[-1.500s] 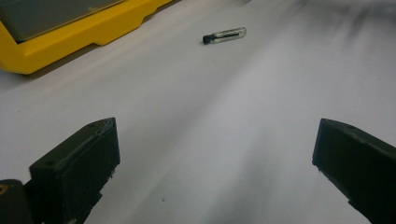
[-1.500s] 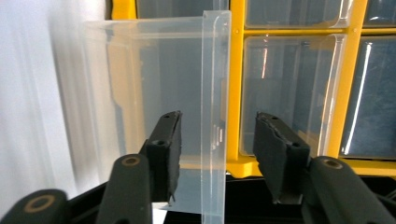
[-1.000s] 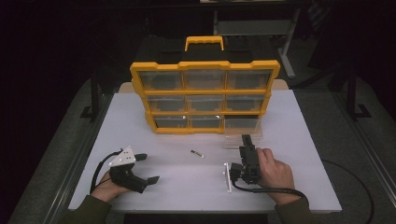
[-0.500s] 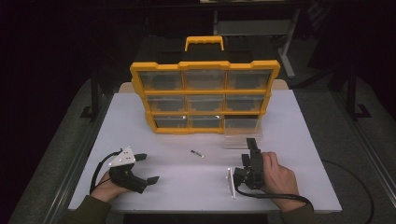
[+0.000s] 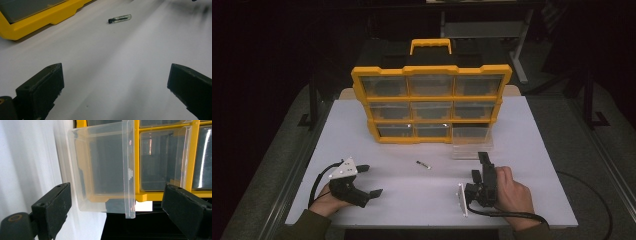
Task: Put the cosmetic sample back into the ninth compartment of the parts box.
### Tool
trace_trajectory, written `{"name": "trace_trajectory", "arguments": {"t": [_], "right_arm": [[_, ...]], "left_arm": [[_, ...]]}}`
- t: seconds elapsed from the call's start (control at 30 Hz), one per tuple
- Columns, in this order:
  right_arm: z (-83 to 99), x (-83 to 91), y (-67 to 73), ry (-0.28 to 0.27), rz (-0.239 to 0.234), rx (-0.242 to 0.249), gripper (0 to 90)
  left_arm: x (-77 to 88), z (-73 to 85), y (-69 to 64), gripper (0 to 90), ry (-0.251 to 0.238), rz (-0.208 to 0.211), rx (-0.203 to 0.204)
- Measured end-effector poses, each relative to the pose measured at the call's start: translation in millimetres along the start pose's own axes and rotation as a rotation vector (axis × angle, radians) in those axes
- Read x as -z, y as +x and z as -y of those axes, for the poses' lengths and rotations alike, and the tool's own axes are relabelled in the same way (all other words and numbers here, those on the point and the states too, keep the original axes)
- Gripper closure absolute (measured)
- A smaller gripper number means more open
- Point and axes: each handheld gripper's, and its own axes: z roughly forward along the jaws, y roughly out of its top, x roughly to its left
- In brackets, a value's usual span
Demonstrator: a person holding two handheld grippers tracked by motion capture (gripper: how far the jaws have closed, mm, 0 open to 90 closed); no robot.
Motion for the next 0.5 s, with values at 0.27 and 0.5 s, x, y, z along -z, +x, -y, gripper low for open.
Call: {"name": "trace_trajectory", "arguments": {"t": [0.27,0.5], "right_arm": [[1.8,-1.1,0.6,0.007,-0.023,-0.028,8.6],[3.6,-2.6,-2.9,0.007,-0.053,-0.103,8.6]], "left_arm": [[0.4,-0.2,0.1,0.5,0.003,0.001,0.002],[-0.5,0.5,0.9,0.5,0.004,0.002,0.001]]}}
